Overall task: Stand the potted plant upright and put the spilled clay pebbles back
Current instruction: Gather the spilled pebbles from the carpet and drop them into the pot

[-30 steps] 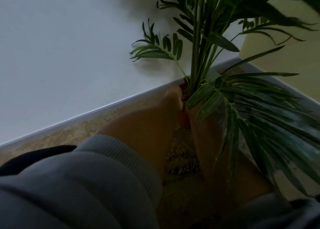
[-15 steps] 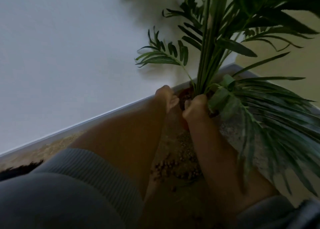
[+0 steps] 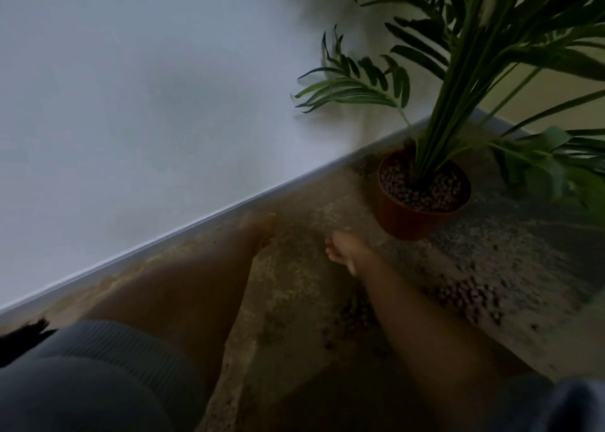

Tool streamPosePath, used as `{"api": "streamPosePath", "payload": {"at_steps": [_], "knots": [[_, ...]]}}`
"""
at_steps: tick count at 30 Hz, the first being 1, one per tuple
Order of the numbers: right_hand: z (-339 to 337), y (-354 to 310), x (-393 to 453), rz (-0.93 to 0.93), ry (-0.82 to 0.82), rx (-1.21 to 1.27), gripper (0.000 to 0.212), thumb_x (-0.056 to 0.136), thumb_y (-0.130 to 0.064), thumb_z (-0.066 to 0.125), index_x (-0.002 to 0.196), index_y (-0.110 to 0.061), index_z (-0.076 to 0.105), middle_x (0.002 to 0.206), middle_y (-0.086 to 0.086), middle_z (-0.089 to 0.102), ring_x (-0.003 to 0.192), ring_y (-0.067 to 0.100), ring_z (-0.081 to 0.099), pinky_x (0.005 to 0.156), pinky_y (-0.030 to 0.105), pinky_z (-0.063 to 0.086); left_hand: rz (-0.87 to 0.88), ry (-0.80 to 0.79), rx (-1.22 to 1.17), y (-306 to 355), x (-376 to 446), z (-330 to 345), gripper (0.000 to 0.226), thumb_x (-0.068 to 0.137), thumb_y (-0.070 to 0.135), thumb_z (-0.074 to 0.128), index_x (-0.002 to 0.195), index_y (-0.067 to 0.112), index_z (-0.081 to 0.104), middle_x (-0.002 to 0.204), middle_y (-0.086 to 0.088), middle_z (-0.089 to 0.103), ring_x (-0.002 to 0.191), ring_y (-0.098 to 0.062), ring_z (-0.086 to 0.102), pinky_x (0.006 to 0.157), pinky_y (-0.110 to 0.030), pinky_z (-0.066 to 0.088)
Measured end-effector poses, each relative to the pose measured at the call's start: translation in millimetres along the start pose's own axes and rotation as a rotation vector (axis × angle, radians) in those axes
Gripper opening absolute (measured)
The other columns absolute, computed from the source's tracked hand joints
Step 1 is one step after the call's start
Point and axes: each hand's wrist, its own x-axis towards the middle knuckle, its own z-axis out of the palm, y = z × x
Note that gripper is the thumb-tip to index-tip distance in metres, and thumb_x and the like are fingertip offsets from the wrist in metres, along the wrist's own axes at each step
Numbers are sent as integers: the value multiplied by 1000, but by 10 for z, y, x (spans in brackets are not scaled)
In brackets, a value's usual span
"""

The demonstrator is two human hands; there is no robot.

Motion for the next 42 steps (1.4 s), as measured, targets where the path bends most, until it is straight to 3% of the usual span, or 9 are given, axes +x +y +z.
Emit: {"api": "streamPosePath", "payload": {"at_steps": [3, 6, 10, 15, 19, 25, 31, 36, 42], "knots": [[115, 125, 118, -55, 68, -224, 29, 93, -12, 51, 120, -4, 61, 106, 11, 64, 88, 22, 61, 79, 35, 55, 15, 38, 144, -215, 172, -228, 29, 98, 10, 48, 123, 3, 60, 104, -11, 60, 87, -23, 57, 77, -35, 53], [145, 244, 200, -169, 150, -573, 26, 90, -15, 51, 109, -7, 68, 112, 11, 67, 100, 28, 63, 90, 40, 54, 40, 135, 237, -418, 297, -374, 23, 95, 15, 57, 115, 6, 64, 97, -6, 60, 79, -18, 55, 63, -31, 50], [-2, 319, 266, -207, 348, -830, 32, 85, -26, 55, 114, -16, 66, 120, 12, 64, 107, 30, 62, 93, 37, 52, 19, 95, 288, -603, 456, -483, 28, 93, 26, 63, 112, 6, 66, 109, -10, 65, 95, -23, 63, 81, -36, 56], [-201, 442, 372, -108, 494, -1014, 53, 88, -37, 53, 136, -18, 47, 148, 15, 34, 135, 36, 32, 102, 46, 42, 66, 0, 381, -744, 590, -436, 30, 92, 4, 59, 119, 15, 68, 123, -10, 63, 109, -27, 60, 93, -42, 54], [-321, 538, 414, -79, 399, -1114, 58, 91, -32, 49, 145, -16, 36, 157, 11, 19, 142, 38, 19, 107, 49, 41, 65, -21, 501, -769, 648, -352, 30, 92, 9, 61, 121, 13, 63, 120, -11, 63, 101, -25, 60, 87, -37, 53], [-491, 639, 451, -183, 290, -1178, 47, 89, -22, 50, 135, -13, 48, 153, 11, 29, 130, 36, 41, 103, 45, 45, 199, -43, 658, -733, 653, -65, 20, 95, 7, 54, 105, 11, 71, 114, -3, 65, 92, -16, 60, 72, -26, 52], [-691, 615, 353, -336, 31, -1316, 17, 94, -27, 53, 107, -19, 60, 153, 11, 35, 138, 29, 36, 107, 35, 36, 413, -337, 687, -620, 451, 546, 12, 91, 22, 62, 99, 17, 70, 98, 4, 63, 97, -15, 61, 81, -22, 45], [-803, 670, 201, -367, -120, -1445, 66, 85, -65, 55, 131, -19, 51, 151, 10, 36, 135, 29, 37, 106, 36, 34, 456, -650, 710, -561, 278, 1014, 25, 88, 7, 64, 113, 10, 68, 95, 0, 65, 72, -3, 60, 59, -6, 46], [-911, 694, 118, -365, -215, -1535, 112, 52, -71, 79, 144, -26, 35, 157, 1, 22, 138, 29, 34, 107, 41, 36, 509, -768, 955, -638, 82, 1165, 32, 83, 4, 60, 112, 16, 68, 98, 0, 64, 91, -15, 59, 84, -30, 49]]}}
